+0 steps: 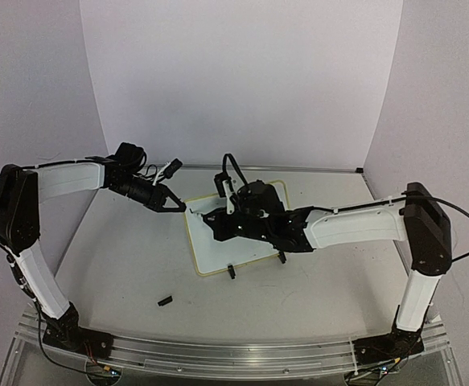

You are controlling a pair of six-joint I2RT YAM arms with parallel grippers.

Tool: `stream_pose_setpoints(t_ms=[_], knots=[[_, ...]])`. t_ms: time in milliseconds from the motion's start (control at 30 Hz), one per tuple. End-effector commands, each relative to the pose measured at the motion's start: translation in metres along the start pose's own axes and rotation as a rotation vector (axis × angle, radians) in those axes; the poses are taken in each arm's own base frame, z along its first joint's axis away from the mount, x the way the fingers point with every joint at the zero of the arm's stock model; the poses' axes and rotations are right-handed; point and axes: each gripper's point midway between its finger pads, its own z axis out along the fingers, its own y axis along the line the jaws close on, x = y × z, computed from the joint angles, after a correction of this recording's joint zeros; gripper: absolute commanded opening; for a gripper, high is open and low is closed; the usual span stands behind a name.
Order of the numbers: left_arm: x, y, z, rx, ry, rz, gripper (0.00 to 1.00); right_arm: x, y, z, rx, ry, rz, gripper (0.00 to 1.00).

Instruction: Write a sentence on the whiteboard

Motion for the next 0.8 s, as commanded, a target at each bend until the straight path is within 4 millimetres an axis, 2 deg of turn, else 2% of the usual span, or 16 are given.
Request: stream_pose_setpoints(t_ms=[0,167,433,767], knots=[[-0.011,-0.004,0.000,-0.005,-0.007,0.071,0.00,-0.006,-0.005,-0.012,0.036,-0.017,0.009,0.00],[-0.011,-0.004,0.000,-0.006,-0.006,0.072,0.00,-0.011,0.003,-0.019,0.011,-0.026,-0.001,0.00],[-0.011,-0.004,0.000,-0.006,-0.007,0.070,0.00,-0.030,0.016,-0.033,-0.027,-0.078,-0.005,0.00],[-0.012,-0.005,-0.001,-0.005,-0.008,0.072,0.00,-0.029,0.013,-0.020,-0.004,-0.079,-0.013,0.00]])
